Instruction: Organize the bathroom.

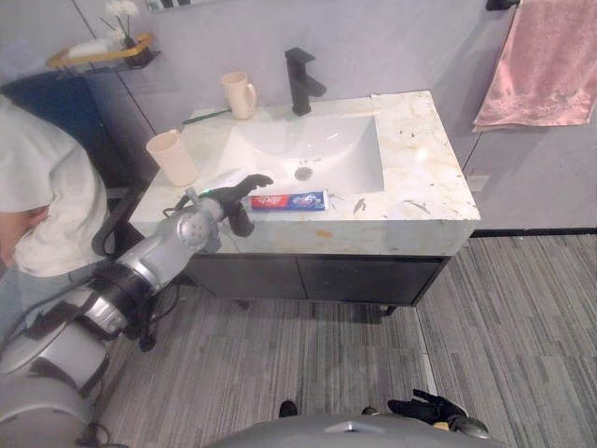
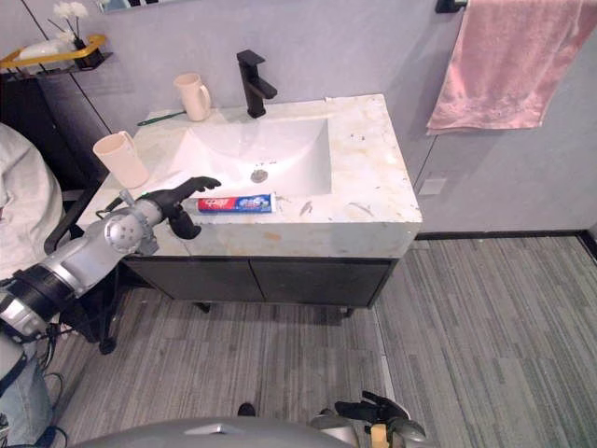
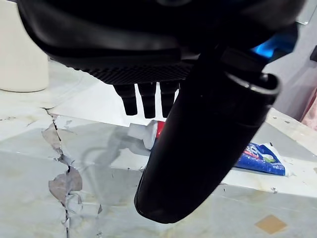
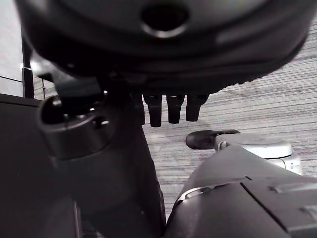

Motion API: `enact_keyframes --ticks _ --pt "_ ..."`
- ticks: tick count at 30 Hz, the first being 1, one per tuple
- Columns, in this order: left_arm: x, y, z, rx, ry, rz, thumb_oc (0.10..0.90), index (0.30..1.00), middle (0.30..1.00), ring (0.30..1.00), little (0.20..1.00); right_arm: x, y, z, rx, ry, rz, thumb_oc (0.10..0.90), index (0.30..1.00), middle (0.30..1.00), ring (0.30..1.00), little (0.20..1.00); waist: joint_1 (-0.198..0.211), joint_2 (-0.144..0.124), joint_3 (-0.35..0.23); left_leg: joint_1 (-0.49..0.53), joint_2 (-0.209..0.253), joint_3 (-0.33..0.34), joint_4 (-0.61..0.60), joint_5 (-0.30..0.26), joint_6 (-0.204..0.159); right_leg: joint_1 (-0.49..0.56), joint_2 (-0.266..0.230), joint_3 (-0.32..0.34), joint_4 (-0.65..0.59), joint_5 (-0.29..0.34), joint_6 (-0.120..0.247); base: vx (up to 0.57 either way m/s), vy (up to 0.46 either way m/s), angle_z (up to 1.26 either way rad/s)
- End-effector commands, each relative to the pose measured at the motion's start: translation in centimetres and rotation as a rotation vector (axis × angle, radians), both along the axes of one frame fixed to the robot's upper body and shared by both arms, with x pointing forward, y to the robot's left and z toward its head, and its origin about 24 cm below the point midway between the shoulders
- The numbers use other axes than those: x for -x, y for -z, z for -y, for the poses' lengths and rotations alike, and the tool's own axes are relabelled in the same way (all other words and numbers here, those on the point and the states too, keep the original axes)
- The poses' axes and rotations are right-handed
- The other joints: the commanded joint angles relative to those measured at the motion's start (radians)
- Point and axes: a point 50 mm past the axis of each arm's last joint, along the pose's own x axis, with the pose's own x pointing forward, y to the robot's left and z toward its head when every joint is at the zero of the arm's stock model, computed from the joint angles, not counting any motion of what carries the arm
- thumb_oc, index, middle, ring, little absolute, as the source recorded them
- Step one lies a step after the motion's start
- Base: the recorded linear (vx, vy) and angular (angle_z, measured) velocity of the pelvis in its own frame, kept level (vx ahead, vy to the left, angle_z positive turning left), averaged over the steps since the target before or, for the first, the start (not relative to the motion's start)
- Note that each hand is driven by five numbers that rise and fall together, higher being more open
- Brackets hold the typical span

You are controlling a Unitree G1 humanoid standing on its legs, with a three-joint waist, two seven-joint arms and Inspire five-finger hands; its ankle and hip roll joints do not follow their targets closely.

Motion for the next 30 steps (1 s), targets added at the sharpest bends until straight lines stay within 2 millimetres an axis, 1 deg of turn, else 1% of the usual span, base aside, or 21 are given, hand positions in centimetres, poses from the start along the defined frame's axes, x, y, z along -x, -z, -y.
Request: enact_keyframes --ticks 1,5,8,10,13,18,24,30 --pt "-2.3 -11.0 -2.6 -0.030 -0.066 0.319 0.800 0.900 0.900 0.900 0.900 3.8 0.3 0.9 0.040 -0.028 -0.140 0.800 0.900 0.900 0.900 0.900 -0.003 -0.038 -0.028 0.045 -0.070 0.053 0.055 -0.149 0.066 -0.049 0.012 0.079 0.043 -0.029 0.023 0.01 0.002 -0.03" --pt "-2.4 -12.1 -2.4 -0.032 -0.060 0.273 0.800 0.900 0.900 0.900 0.900 4.1 0.2 1.2 0.041 -0.026 -0.150 0.800 0.900 0.900 0.900 0.900 -0.003 -0.035 -0.030 0.046 -0.069 0.055 0.058 -0.151 0.066 -0.048 0.011 0.079 0.045 -0.030 0.025 0.00 -0.001 -0.02" --pt "-2.4 -12.2 -2.4 -0.034 -0.059 0.269 0.800 0.900 0.900 0.900 0.900 4.1 0.2 1.2 0.040 -0.025 -0.151 0.800 0.900 0.900 0.900 0.900 -0.003 -0.035 -0.031 0.046 -0.070 0.055 0.058 -0.151 0.066 -0.048 0.011 0.079 0.045 -0.030 0.025 0.00 0.000 0.00" --pt "-2.6 -13.7 -2.5 -0.037 -0.056 0.279 0.800 0.900 0.900 0.900 0.900 4.1 0.3 1.1 0.034 -0.025 -0.156 0.800 0.900 0.900 0.900 0.900 -0.001 -0.031 -0.034 0.046 -0.070 0.056 0.064 -0.153 0.065 -0.044 0.011 0.076 0.045 -0.031 0.025 0.00 0.000 0.00" --pt "-2.7 -14.3 -2.8 -0.029 -0.058 0.277 0.800 0.900 0.900 0.900 0.900 4.1 0.3 1.1 0.031 -0.027 -0.156 0.800 0.900 0.900 0.900 0.900 -0.001 -0.028 -0.038 0.044 -0.070 0.057 0.068 -0.153 0.065 -0.045 0.011 0.076 0.047 -0.032 0.024 0.00 0.000 0.00" --pt "-2.8 -14.2 -3.1 -0.014 -0.059 0.242 0.800 0.900 0.900 0.900 0.900 3.9 0.3 1.0 0.030 -0.022 -0.152 0.800 0.900 0.900 0.900 0.900 -0.001 -0.024 -0.038 0.043 -0.070 0.058 0.072 -0.154 0.066 -0.047 0.011 0.075 0.053 -0.034 0.024 0.00 0.000 0.00" --pt "-2.9 -13.1 -3.2 -0.025 -0.060 0.181 0.800 0.900 0.900 0.900 0.900 4.2 0.3 1.2 0.039 -0.012 -0.162 0.800 0.900 0.900 0.900 0.900 -0.004 -0.024 -0.037 0.049 -0.072 0.059 0.068 -0.155 0.066 -0.043 0.013 0.074 0.052 -0.037 0.024 0.00 0.000 0.00" --pt "-3.1 -13.1 -3.3 -0.047 -0.071 0.219 0.800 0.900 0.900 0.900 0.900 4.7 0.2 1.3 0.039 -0.009 -0.170 0.800 0.900 0.900 0.900 0.900 -0.011 -0.028 -0.036 0.049 -0.071 0.064 0.070 -0.158 0.067 -0.044 0.014 0.076 0.052 -0.038 0.023 0.00 0.000 0.00"
